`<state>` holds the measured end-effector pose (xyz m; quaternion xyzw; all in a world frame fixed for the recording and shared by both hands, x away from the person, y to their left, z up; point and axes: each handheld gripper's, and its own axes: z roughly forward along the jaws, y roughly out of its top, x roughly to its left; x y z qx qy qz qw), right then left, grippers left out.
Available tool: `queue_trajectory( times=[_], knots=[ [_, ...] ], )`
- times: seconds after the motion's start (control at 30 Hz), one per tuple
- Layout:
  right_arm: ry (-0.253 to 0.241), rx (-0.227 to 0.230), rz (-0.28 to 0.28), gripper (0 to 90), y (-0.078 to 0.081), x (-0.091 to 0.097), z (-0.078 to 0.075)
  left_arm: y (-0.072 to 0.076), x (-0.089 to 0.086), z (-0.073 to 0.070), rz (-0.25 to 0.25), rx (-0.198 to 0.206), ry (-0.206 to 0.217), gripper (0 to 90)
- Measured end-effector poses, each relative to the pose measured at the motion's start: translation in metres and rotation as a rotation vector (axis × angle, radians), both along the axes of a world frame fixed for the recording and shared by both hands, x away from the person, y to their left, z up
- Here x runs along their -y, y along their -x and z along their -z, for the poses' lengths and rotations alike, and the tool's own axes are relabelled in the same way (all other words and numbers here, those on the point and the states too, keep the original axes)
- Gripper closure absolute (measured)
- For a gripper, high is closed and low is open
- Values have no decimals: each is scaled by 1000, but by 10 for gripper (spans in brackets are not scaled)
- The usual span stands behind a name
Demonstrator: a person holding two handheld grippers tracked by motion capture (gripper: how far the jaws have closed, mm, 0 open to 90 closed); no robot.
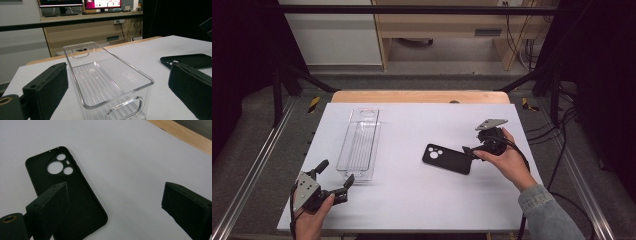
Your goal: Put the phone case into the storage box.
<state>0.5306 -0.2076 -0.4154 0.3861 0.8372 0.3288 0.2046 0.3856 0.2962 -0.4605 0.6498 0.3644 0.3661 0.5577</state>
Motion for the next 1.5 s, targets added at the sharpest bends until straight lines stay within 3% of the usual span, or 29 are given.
queue_trajectory(
  times=[0.17,0.3,0.4,0.53,0.63,0.83,1.07,1.5],
  knots=[
    [24,-61,-17,149,-9,0,12,0,0,0,1,0,1,24],
    [27,-78,-27,186,-13,0,17,0,0,0,1,0,2,24],
    [29,-117,-29,268,-18,0,24,0,-1,0,0,0,3,24],
    [32,-127,-34,347,-20,0,28,0,-1,0,0,0,3,24],
    [25,-131,-47,484,-22,0,33,0,0,0,1,-1,2,24],
    [27,-146,-88,596,-21,-4,37,0,-1,0,-1,-3,3,24],
    [33,-159,-130,681,-20,-10,39,0,0,0,3,-5,0,25],
    [48,-177,-154,721,-23,-14,46,-1,0,1,5,-7,1,24]
  ],
)
